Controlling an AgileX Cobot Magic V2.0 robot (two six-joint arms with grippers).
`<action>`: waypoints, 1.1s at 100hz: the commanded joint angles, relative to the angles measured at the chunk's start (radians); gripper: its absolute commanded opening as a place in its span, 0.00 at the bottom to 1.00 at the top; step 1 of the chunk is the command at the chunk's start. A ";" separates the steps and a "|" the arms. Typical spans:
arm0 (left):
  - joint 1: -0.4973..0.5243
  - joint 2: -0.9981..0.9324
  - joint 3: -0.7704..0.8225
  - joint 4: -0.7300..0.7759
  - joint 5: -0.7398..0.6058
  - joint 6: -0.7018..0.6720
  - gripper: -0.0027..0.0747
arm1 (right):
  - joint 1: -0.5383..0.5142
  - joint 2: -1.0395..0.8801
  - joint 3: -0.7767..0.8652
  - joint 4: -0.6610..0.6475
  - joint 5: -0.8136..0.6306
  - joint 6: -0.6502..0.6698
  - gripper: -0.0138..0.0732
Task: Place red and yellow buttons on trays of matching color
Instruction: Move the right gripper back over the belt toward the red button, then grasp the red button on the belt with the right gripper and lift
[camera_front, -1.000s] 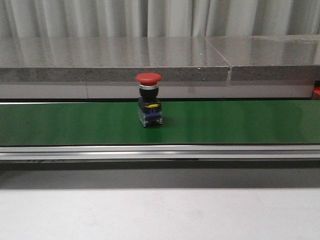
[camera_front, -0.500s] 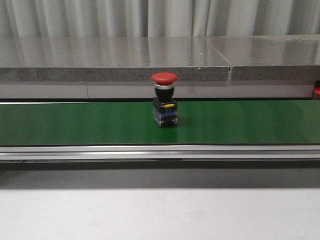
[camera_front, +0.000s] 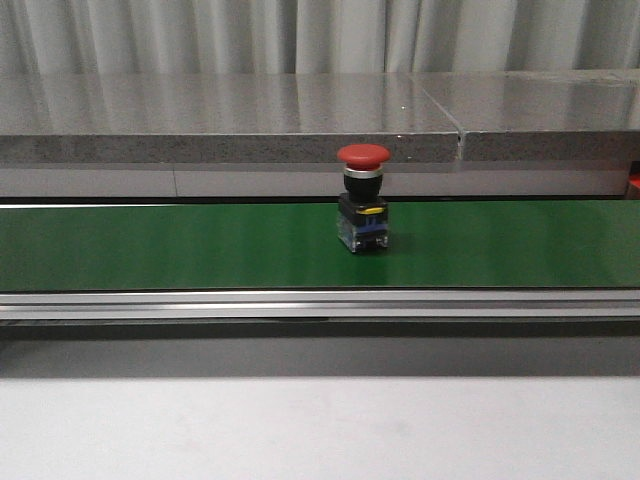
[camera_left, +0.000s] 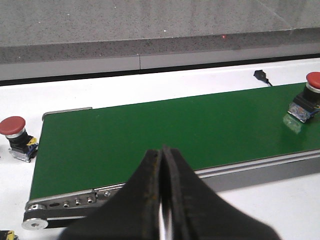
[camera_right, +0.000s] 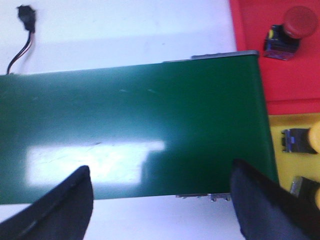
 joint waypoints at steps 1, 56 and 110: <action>-0.009 0.009 -0.028 -0.021 -0.070 -0.003 0.01 | 0.059 0.019 -0.081 -0.014 0.025 -0.045 0.80; -0.009 0.009 -0.028 -0.021 -0.070 -0.003 0.01 | 0.331 0.294 -0.279 0.190 0.173 -0.247 0.81; -0.009 0.009 -0.028 -0.021 -0.070 -0.003 0.01 | 0.331 0.512 -0.421 0.250 0.099 -0.340 0.78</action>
